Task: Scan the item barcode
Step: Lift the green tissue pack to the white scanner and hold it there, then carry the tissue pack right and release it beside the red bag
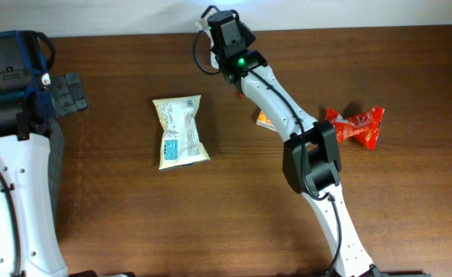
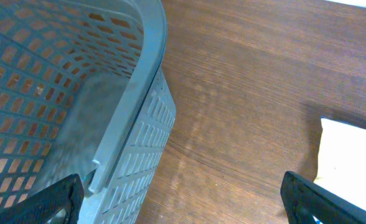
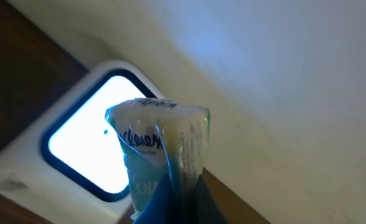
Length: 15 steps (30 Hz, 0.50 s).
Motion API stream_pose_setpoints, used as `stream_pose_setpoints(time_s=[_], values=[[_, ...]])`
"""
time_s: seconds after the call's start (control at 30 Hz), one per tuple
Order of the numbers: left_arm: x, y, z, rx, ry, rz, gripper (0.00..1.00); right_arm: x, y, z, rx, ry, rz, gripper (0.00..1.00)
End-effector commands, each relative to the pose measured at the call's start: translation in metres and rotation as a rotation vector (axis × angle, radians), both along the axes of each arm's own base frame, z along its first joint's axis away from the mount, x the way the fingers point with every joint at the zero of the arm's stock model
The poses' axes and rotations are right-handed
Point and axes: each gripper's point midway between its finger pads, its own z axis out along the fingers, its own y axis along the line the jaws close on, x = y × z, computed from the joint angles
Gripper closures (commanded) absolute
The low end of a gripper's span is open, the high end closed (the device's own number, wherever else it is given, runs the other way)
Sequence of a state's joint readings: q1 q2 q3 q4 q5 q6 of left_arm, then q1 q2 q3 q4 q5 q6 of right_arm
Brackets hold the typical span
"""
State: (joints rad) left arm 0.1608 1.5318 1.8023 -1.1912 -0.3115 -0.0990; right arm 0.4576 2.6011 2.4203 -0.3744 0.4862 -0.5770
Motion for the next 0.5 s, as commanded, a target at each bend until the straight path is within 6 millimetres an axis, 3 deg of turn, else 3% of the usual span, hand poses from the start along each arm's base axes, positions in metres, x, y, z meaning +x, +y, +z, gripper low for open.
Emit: stream_pose_setpoints(time_s=[0.0, 0.13, 0.23, 0.4, 0.47], values=[[0.0, 0.001, -0.001, -0.002, -0.002, 0.015, 0.01, 0.003, -0.012, -0.004, -0.036, 0.003, -0.025, 0.96], [0.0, 0.001, -0.001, -0.002, -0.002, 0.015, 0.01, 0.0, -0.004, -0.004, -0.057, 0.007, 0.0, 0.96], [0.0, 0.001, -0.001, -0.002, -0.002, 0.015, 0.01, -0.004, 0.003, 0.006, -0.046, 0.002, 0.017, 0.96], [0.0, 0.001, -0.001, -0.001, -0.002, 0.015, 0.01, -0.026, 0.021, 0.035, 0.009, 0.049, 0.099, 0.96], [0.0, 0.001, -0.001, -0.001, -0.001, 0.015, 0.01, -0.047, 0.026, 0.057, 0.15, 0.107, 0.103, 0.96]])
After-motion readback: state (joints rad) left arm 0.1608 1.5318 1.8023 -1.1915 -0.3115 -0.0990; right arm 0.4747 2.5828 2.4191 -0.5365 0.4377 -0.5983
